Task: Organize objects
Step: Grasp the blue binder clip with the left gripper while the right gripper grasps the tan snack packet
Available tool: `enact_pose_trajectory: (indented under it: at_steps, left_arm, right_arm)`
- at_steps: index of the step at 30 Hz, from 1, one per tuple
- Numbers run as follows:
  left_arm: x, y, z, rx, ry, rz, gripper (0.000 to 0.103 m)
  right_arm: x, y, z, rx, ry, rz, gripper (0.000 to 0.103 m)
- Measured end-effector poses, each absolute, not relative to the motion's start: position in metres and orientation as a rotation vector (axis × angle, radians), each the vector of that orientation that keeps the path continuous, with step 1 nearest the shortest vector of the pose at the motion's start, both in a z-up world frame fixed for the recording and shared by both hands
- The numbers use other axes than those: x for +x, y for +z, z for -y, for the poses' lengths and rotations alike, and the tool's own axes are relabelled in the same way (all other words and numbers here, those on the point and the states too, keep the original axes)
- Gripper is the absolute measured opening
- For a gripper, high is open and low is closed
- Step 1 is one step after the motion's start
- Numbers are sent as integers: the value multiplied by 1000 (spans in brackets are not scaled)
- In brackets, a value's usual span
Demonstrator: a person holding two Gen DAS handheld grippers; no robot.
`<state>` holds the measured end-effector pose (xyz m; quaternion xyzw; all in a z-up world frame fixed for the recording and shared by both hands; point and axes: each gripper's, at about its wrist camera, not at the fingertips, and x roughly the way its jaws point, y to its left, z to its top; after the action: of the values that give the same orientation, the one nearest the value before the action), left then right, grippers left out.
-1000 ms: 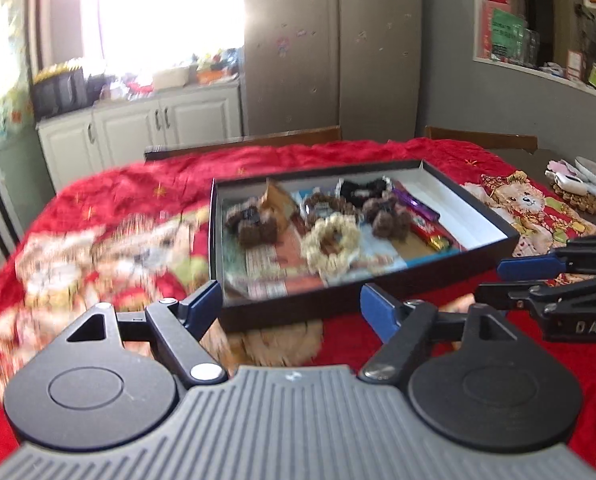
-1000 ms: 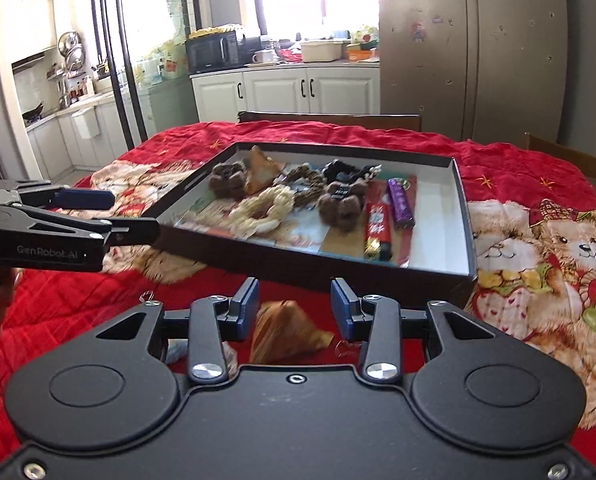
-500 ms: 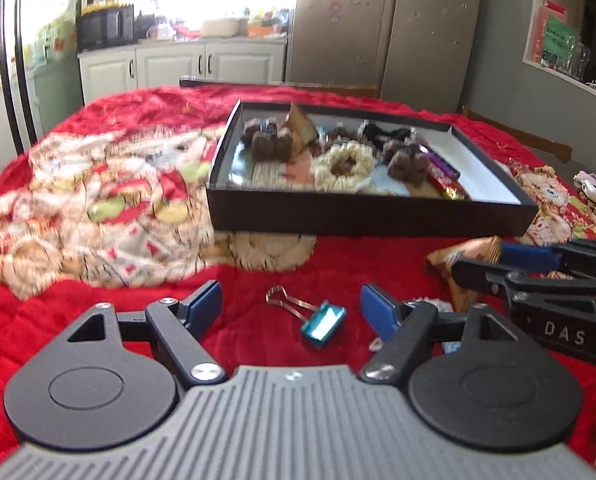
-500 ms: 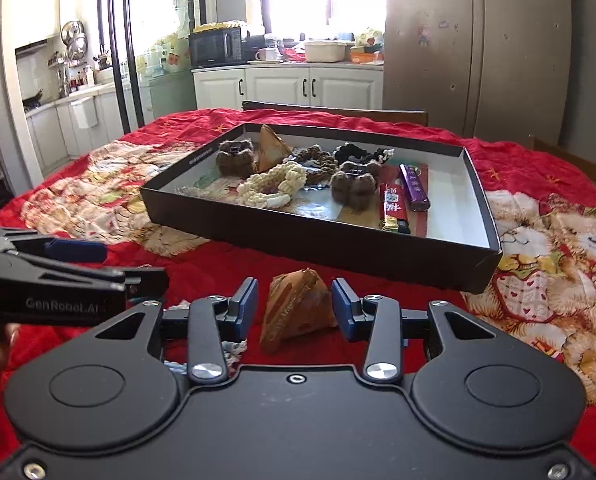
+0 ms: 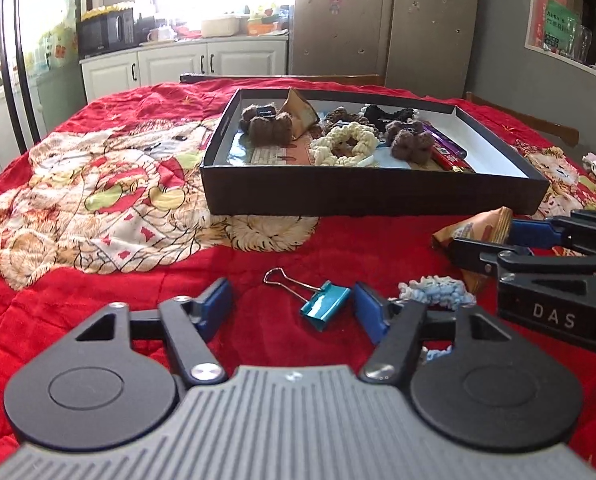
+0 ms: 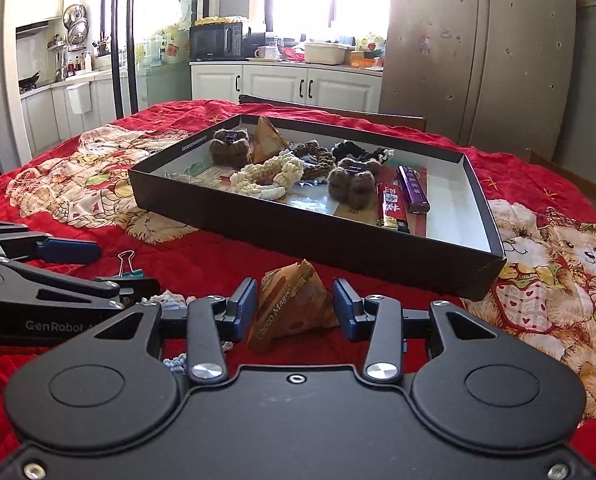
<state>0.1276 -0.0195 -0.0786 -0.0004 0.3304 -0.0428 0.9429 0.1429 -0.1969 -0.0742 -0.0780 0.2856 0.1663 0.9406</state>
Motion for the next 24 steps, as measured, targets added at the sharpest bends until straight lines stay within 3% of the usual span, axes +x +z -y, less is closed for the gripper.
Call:
enact_pose_trajectory:
  at_steps: [5,8,9,12,24]
  left_arm:
    - [128,-78,19,13,-101,-665,57]
    - [127,-78,19,10,-113,-662,46]
    - [126,-78,18,7,-122,-661,37]
    - [126,-77,18,7,-135,-661,32]
    - [124,-77,12,-14,-159,-661,31]
  right_arm:
    - [144,-76,195,-173,340,-576,40]
    - [145,-76,197,-169,341,-578,39]
    - [144,-76,197,-170,341,-577,38]
    - [144,-76,197,-172,342,-577,36]
    - [143,-78,197,-183,348,-576,31]
